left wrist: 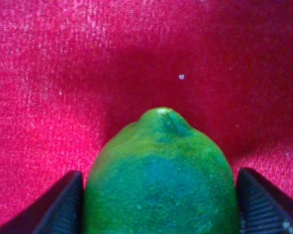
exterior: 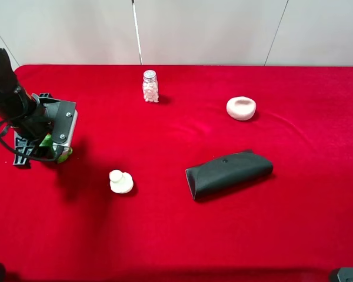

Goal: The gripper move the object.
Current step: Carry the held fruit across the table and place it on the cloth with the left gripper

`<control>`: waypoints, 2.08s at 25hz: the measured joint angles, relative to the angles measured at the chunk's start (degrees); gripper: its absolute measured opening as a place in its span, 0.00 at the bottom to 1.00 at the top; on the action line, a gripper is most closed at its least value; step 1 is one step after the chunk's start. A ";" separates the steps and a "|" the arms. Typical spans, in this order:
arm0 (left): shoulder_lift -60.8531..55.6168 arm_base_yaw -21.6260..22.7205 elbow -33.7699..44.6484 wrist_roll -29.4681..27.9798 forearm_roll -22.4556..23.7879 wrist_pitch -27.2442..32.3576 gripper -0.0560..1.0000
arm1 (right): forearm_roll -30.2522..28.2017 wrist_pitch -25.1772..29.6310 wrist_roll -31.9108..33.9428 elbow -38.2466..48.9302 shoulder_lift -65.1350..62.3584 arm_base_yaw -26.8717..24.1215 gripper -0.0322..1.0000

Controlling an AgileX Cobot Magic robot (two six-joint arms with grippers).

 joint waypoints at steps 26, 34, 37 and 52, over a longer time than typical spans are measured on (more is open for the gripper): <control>-1.60 -12.51 -18.94 -3.66 0.11 12.09 0.63 | 0.06 0.00 0.00 0.00 0.00 0.00 0.70; 2.85 -19.67 -23.67 -3.66 -1.91 10.34 0.63 | 0.06 0.00 0.00 0.00 0.00 0.00 0.70; 7.02 -23.11 -27.94 -3.77 -2.41 10.71 0.63 | 0.12 0.00 0.00 0.00 0.00 0.00 0.70; 24.80 -34.02 -52.17 -3.89 -2.69 19.94 0.63 | 0.12 0.00 0.00 0.00 0.00 0.00 0.70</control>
